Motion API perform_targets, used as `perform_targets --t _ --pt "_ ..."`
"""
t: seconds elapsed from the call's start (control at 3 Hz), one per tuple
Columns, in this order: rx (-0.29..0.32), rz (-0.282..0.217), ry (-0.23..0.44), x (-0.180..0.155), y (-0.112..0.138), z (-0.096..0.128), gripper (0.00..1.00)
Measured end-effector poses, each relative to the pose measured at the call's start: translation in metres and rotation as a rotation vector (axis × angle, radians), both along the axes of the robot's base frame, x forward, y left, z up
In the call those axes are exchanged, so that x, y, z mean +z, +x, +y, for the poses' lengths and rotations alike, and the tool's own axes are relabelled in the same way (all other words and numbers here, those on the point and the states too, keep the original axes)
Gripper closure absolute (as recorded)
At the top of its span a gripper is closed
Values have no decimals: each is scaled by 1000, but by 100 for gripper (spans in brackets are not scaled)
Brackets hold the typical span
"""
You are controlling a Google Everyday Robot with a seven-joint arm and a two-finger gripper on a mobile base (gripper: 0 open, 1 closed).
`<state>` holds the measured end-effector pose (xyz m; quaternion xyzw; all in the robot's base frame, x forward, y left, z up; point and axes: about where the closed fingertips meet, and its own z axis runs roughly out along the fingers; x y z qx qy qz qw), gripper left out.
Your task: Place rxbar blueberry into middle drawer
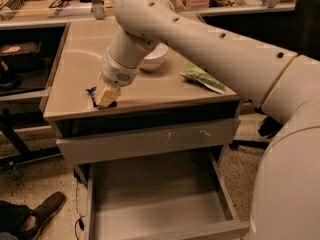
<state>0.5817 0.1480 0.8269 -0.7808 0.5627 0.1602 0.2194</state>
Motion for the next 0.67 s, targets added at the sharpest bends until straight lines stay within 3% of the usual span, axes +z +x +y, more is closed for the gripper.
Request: perform_targets --t 0.67 --pt "-9 14 -2 -2 -11 -3 100"
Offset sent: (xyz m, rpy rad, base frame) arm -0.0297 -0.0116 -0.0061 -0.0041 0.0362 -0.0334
